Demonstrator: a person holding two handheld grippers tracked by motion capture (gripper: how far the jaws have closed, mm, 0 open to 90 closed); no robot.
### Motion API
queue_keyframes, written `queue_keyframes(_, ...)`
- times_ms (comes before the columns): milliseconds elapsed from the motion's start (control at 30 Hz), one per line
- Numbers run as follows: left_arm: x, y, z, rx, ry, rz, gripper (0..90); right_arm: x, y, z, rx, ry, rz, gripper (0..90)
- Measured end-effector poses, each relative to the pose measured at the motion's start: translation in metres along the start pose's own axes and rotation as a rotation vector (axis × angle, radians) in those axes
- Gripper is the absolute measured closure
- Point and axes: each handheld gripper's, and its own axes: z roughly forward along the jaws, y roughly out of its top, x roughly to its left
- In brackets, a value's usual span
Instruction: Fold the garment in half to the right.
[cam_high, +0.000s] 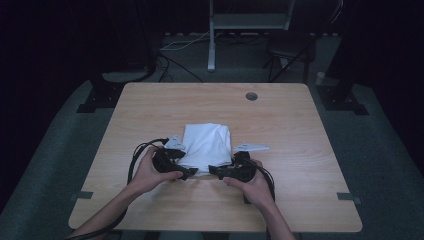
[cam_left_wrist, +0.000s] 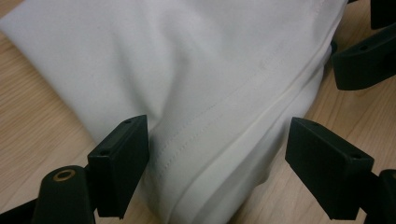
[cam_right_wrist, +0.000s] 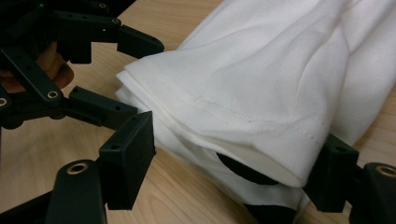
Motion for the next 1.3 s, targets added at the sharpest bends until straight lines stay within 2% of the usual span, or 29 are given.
queue_keyframes(133,0.0,-0.003,-0.011,-0.023,-0.01,0.0,21.6,0.002,0.004,-0.005,0.002,0.047,-0.007,26.2)
queue_keyframes(167,-0.002,-0.003,-0.012,-0.031,-0.014,0.002,21.6,0.002,0.005,-0.009,0.0,0.051,-0.009,26.2)
queue_keyframes(267,-0.008,-0.002,-0.016,-0.035,-0.021,0.028,21.5,-0.005,0.009,-0.026,-0.034,0.04,0.029,29.4)
queue_keyframes(367,-0.01,-0.001,-0.015,-0.039,-0.024,0.032,21.5,-0.012,0.013,-0.041,-0.095,0.001,0.065,39.2)
queue_keyframes(400,-0.01,-0.001,-0.014,-0.039,-0.025,0.031,21.5,-0.013,0.013,-0.043,-0.098,-0.014,0.064,42.4)
queue_keyframes(533,-0.011,-0.001,-0.014,-0.038,-0.025,0.028,21.5,-0.014,0.012,-0.033,-0.052,-0.098,0.081,53.0)
queue_keyframes(633,-0.014,-0.006,-0.012,-0.026,-0.02,0.047,21.5,-0.011,0.007,-0.023,-0.03,-0.107,0.075,66.1)
queue_keyframes(733,-0.016,-0.012,-0.008,0.005,-0.021,0.064,21.5,-0.006,0.002,-0.022,-0.001,-0.125,0.049,72.9)
queue_keyframes(767,-0.016,-0.014,-0.007,0.01,-0.023,0.065,21.5,-0.005,0.001,-0.023,0.009,-0.139,0.031,73.9)
queue_keyframes(933,-0.016,-0.019,-0.004,0.01,-0.023,0.057,21.5,0.0,-0.003,-0.025,0.043,-0.147,0.018,75.9)
queue_keyframes(1000,-0.016,-0.021,-0.004,0.009,-0.021,0.057,21.5,0.0,-0.006,-0.023,0.074,-0.152,0.009,75.7)
queue_keyframes(1167,-0.017,-0.021,-0.006,0.013,-0.031,0.043,21.5,0.002,-0.007,-0.026,0.096,-0.168,-0.004,72.5)
queue_keyframes(1267,-0.018,-0.015,-0.01,-0.013,-0.034,0.041,21.5,0.007,-0.005,-0.028,0.116,-0.169,-0.023,69.8)
queue_keyframes(1300,-0.019,-0.013,-0.012,-0.026,-0.038,0.043,21.5,0.007,-0.003,-0.03,0.101,-0.166,-0.02,69.2)
